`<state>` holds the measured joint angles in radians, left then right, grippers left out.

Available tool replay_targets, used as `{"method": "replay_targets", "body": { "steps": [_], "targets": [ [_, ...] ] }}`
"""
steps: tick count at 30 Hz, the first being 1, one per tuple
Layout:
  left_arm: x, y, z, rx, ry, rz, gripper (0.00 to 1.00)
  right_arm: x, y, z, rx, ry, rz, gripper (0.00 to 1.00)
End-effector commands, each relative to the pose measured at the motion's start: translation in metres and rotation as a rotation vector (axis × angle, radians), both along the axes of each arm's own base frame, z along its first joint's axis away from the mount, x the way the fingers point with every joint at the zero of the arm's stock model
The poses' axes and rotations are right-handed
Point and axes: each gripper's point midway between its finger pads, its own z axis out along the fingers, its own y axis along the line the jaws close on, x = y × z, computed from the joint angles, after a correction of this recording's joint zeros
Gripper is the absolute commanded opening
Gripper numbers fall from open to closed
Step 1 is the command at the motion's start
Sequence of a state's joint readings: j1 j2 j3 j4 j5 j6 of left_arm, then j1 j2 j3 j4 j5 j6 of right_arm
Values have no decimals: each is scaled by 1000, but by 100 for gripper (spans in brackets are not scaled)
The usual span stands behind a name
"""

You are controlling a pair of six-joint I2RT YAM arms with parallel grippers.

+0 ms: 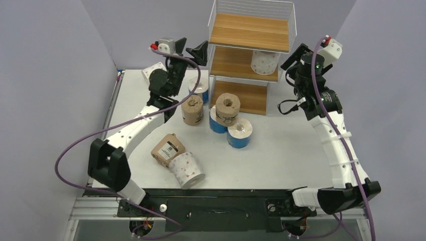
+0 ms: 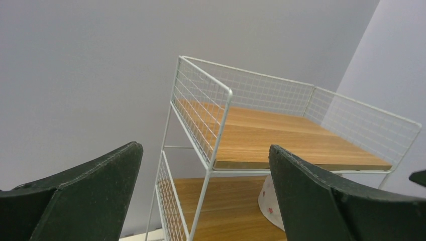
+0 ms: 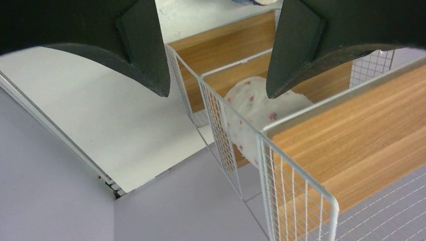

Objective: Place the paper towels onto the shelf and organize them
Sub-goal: Move the shelf to the center of the board, then pick up the paper towel from the center of the board.

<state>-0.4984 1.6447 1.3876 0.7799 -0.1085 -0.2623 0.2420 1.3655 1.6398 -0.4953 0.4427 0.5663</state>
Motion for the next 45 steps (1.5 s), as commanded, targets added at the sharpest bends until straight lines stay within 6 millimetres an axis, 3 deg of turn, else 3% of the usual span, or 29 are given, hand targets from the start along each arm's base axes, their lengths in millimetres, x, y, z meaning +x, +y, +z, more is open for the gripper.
{"method": "replay_targets", "body": {
  "steps": [1, 3, 4, 5, 6, 7, 8, 11, 12, 13, 14, 18, 19, 20, 21, 24, 25, 29, 33, 37, 45],
  "targets": [
    [-53, 47, 49, -150, -56, 54, 96, -48, -7, 7, 39, -43, 5, 64],
    [-76, 64, 50, -205, -21, 58, 96, -61, -1, 4, 62, -83, 37, 59],
    [-79, 64, 36, -226, 26, 47, 96, -64, 5, 8, 76, -125, 61, 55],
    [-89, 72, 36, -244, 52, 58, 96, -71, 8, -4, 75, -128, 76, 51],
    [-92, 70, 23, -258, 98, 42, 96, -76, 16, 7, 91, -191, 101, 41],
    [-100, 74, 17, -257, 142, 48, 96, -79, 18, -9, 76, -179, 105, 35],
    [-103, 71, 5, -259, 183, 36, 96, -80, 29, -5, 82, -214, 132, 25],
    [-125, 74, -21, -229, 286, 25, 96, -74, 46, -31, 42, -195, 169, 4],
    [-128, 72, -43, -210, 344, 25, 96, -69, 55, -35, 40, -201, 187, 0],
    [-138, 77, -43, -220, 346, 19, 96, -66, 60, -45, 27, -186, 197, 0],
    [-141, 78, -64, -208, 397, 23, 96, -59, 64, -55, 23, -176, 196, 0],
    [-165, 91, -95, -213, 458, 15, 96, -37, 83, -65, 54, -223, 221, 0],
    [-172, 94, -100, -215, 460, 8, 96, -33, 87, -59, 78, -264, 225, 0],
    [-180, 96, -100, -215, 456, -6, 96, -25, 92, -70, 78, -251, 225, 0],
    [-182, 96, -111, -206, 474, -8, 96, -21, 96, -65, 98, -284, 226, 0],
    [-195, 102, -123, -189, 495, -16, 96, 0, 108, -82, 94, -279, 215, 0],
    [-197, 103, -130, -183, 503, -12, 96, 3, 108, -78, 103, -308, 197, 0],
    [-209, 117, -137, -173, 487, 15, 96, 27, 114, -101, 62, -295, 128, 0],
    [-216, 132, -138, -144, 458, 70, 96, 37, 112, -111, -20, -280, 34, 0],
    [-218, 140, -136, -124, 438, 111, 96, 38, 111, -115, -102, -276, -26, 0],
    [-217, 138, -135, -116, 433, 107, 96, 29, 122, -108, -271, -258, -42, 0]
  ]
}}
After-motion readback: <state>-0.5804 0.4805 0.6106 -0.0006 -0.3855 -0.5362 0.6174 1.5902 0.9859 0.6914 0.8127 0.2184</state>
